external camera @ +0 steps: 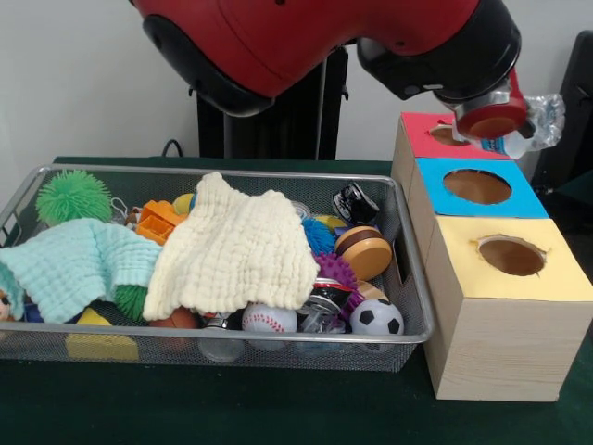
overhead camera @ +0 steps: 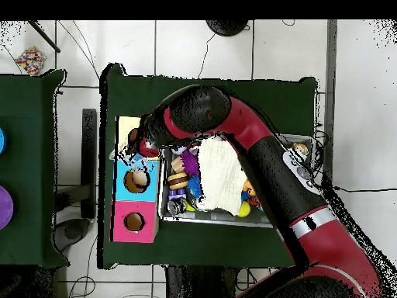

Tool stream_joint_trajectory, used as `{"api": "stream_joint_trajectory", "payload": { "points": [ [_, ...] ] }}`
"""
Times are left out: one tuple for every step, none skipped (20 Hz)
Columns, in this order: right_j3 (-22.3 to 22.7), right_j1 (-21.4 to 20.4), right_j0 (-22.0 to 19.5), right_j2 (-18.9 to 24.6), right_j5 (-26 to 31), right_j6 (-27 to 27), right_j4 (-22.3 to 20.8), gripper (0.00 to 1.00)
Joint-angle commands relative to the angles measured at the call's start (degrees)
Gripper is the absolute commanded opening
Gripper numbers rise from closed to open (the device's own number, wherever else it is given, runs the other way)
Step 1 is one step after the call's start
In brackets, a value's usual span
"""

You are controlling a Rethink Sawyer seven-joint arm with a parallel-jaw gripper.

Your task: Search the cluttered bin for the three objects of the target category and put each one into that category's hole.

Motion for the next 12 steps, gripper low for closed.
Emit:
{"api": "stream_joint_trajectory", "payload": {
  "points": [
    [6.2, -0.4, 0.5, -5.1, -7.4, 15.7, 1.0, 0.0],
    [6.4, -0.1, 0.5, -5.2, -8.0, 15.4, 0.8, 0.0],
    [6.3, 0.2, 0.6, -5.4, -8.3, 15.0, 0.6, 0.0],
    [6.2, 0.4, 0.6, -5.5, -8.4, 14.5, 0.2, 0.0],
    [6.0, 0.6, 0.7, -5.8, -8.3, 13.9, -0.2, 0.0],
    [5.6, 0.6, 0.8, -6.1, -8.0, 13.2, -0.5, 0.0],
    [5.5, 0.6, 0.7, -6.0, -7.9, 12.9, -0.4, 0.0],
    [5.2, 0.7, 0.8, -6.1, -7.6, 12.6, -0.3, 0.0],
    [4.8, 0.8, 0.9, -6.1, -7.4, 12.4, -0.2, 0.0],
    [4.2, 1.0, 1.1, -6.3, -6.8, 12.2, -0.2, 0.0],
    [3.8, 1.4, 1.1, -6.3, -6.5, 11.7, -0.2, 0.0],
    [3.7, 1.9, 0.9, -6.2, -6.5, 11.2, 0.0, 0.0]
  ]
}}
